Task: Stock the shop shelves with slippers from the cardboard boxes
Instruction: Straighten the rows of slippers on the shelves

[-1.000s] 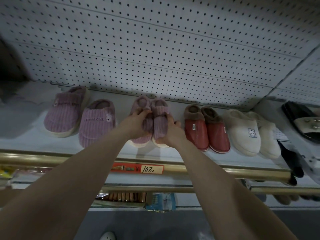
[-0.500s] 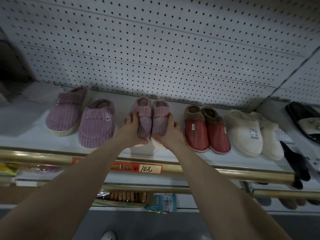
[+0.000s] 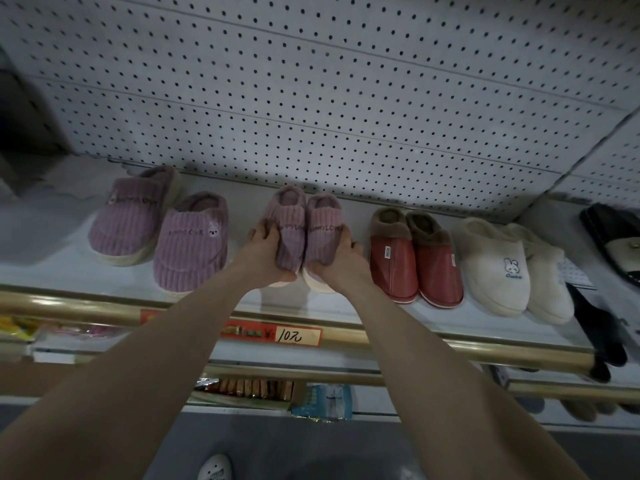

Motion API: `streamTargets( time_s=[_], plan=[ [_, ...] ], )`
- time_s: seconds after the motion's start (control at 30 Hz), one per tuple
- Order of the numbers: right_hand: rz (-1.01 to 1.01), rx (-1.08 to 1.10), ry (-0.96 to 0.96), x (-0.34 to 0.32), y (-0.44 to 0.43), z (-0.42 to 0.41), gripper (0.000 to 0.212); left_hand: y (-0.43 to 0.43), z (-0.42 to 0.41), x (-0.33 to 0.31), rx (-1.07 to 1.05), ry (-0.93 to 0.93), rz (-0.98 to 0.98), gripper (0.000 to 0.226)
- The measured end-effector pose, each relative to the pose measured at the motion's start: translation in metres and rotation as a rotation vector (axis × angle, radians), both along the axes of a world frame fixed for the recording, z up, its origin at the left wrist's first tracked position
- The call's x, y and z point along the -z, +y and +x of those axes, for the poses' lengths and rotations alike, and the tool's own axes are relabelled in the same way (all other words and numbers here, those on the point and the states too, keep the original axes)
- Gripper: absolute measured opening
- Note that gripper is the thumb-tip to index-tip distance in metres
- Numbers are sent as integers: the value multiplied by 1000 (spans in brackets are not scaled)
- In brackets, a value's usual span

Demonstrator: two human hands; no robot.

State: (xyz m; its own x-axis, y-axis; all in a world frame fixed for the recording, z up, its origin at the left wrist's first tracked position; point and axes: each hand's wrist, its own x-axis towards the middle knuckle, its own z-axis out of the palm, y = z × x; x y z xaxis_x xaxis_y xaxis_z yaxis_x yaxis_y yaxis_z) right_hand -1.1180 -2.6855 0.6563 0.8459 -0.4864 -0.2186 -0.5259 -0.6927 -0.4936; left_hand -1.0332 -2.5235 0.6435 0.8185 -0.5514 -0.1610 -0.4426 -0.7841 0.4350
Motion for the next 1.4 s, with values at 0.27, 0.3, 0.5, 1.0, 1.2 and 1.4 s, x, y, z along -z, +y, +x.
streamTargets(
  time_s=[0.27,0.3,0.5,1.0,1.2,1.4],
  plan=[
    [4,-5,8,-2,-2,-1,112,3,-7,-3,-18,2,-56,119],
    [-15,1,-5,-3,0,-2,108,4,-10,-4,-15,-24,-86,114],
    [-318,-25,-340,-20,29,-5,72,29,-20,-24,41,-308,-197,80],
    [-99,-251,-281,-35,183,40,82,195,69,-31,-136,-411,-65,70],
    [-64,-113,-69,-27,217,54,106,236,102,-21,-86,-258,-70,83],
    [-125,-22,76,-24,237,56,118,235,127,-20,16,-153,-41,94]
  ],
)
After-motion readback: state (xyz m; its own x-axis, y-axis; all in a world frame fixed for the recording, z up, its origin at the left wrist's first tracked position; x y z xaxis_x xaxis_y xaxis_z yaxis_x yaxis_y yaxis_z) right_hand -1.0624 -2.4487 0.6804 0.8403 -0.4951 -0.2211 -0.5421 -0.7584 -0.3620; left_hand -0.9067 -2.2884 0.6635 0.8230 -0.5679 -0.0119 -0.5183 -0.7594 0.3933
